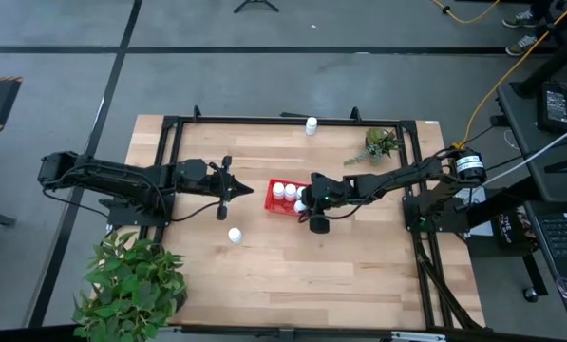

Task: Pick and place pill bottles into a basket
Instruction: Put the white pill bottle into the red basket

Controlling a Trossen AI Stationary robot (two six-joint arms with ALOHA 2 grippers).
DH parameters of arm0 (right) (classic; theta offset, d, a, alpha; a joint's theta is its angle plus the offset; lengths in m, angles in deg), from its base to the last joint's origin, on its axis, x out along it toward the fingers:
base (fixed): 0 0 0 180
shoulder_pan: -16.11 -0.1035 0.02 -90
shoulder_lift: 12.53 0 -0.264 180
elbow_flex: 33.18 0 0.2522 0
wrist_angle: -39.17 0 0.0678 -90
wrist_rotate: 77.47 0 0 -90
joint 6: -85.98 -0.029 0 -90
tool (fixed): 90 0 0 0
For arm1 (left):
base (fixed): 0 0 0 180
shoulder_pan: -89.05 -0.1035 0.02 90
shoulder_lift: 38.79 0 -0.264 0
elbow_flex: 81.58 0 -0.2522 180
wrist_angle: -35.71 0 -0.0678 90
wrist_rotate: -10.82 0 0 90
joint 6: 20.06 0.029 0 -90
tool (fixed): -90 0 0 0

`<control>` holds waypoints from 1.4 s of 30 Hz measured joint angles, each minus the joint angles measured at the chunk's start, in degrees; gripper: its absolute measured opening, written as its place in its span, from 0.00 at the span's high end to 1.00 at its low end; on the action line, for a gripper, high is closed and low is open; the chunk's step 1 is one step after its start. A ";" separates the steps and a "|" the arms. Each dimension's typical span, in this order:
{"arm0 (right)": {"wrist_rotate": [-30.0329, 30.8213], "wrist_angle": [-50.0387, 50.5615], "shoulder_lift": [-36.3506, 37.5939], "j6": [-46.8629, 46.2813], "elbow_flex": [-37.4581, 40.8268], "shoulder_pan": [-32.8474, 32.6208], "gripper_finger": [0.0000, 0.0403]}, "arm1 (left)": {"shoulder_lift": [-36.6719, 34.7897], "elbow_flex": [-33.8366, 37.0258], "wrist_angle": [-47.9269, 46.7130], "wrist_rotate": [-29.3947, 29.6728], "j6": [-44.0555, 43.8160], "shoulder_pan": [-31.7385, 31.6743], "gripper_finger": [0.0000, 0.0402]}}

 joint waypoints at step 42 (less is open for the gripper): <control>3.69 -0.15 21.01 6.22 4.82 0.00 0.99 | 0.00 0.00 0.22 -0.02 4.85 0.00 0.90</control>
